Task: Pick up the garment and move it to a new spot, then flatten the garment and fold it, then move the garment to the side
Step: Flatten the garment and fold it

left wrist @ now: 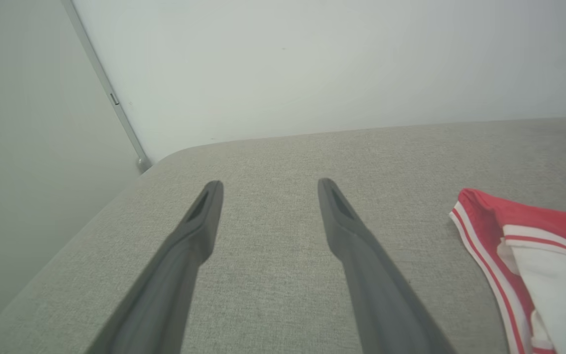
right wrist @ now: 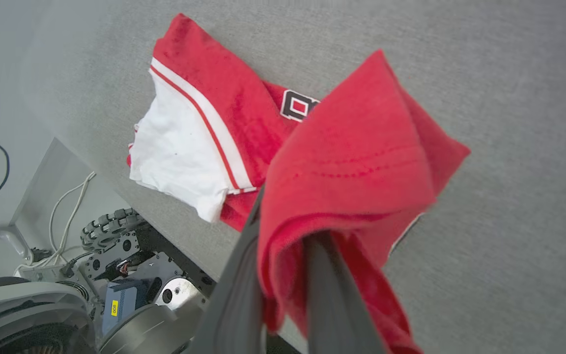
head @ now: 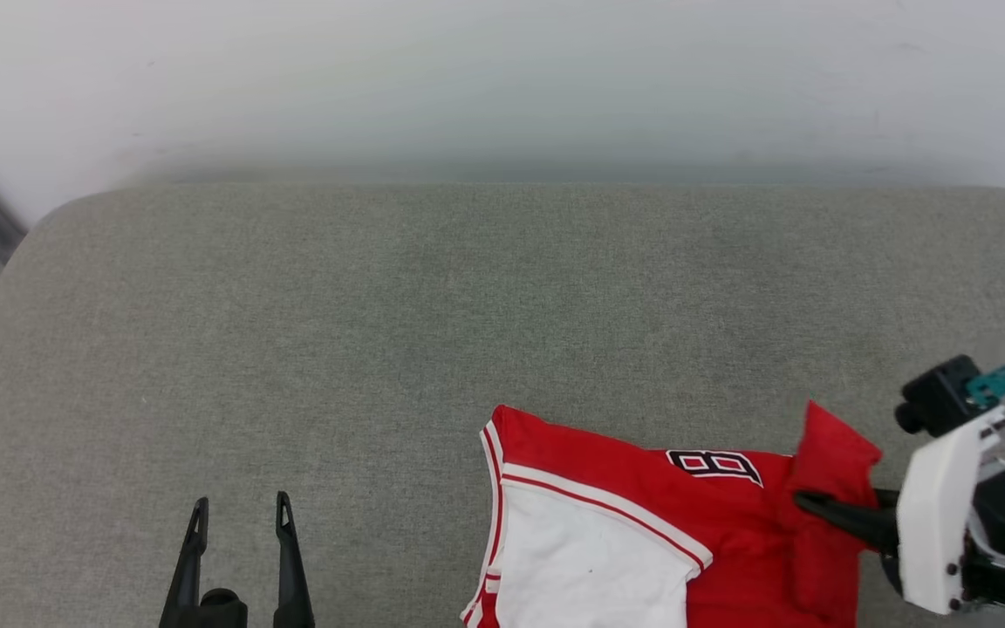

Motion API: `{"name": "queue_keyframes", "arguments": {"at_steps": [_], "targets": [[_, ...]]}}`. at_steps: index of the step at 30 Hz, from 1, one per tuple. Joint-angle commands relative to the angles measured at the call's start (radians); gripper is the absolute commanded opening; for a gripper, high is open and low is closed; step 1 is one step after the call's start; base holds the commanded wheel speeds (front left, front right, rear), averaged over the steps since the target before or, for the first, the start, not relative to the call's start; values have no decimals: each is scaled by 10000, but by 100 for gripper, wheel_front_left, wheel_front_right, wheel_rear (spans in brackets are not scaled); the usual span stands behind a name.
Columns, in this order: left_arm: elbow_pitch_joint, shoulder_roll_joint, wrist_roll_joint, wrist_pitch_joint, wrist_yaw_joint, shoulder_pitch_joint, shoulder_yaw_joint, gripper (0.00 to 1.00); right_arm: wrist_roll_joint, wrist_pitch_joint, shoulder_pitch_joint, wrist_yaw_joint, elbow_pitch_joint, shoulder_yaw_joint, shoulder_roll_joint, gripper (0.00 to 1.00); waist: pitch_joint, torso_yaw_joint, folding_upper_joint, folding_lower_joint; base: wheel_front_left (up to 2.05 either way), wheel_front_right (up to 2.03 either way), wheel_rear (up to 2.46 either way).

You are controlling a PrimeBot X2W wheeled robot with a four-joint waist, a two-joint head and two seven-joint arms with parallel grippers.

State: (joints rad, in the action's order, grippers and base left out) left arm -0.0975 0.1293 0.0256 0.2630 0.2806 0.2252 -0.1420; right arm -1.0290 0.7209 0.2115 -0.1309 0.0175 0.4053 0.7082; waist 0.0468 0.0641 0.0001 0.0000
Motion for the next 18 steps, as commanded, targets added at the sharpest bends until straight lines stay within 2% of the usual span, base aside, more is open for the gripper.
{"name": "queue_keyframes", "arguments": {"at_steps": [1, 5, 8, 13, 14, 18], "targets": [[39, -29, -58, 22, -68, -149, 68, 100, 223, 180, 439, 4, 328, 381, -260, 0, 85, 28, -1, 0, 0, 0, 0], [89, -59, -122, 22, -160, -390, 95, 100, 714, 524, 1452, 4, 660, 1497, -1026, 0, 334, 58, -1, 0, 0, 0, 0], [129, -116, -126, 22, -228, -571, 117, 100, 1201, 505, 2295, 4, 389, 2383, -1753, 0, 581, 90, -1, 0, 0, 0, 0], [224, -240, -158, 22, -320, -848, 42, 100, 1754, 422, 3419, 4, -929, 3897, -2794, 0, 906, 189, -1, 0, 0, 0, 0], [224, -240, -158, 22, -320, -848, 42, 100, 1754, 422, 3419, 4, -929, 3897, -2794, 0, 906, 189, -1, 0, 0, 0, 0], [330, -319, -139, 22, -394, -1132, 1, 100, 1999, 77, 4083, 4, -2531, 5110, -3451, 0, 1163, 380, -1, 0, 0, 0, 0]]}}
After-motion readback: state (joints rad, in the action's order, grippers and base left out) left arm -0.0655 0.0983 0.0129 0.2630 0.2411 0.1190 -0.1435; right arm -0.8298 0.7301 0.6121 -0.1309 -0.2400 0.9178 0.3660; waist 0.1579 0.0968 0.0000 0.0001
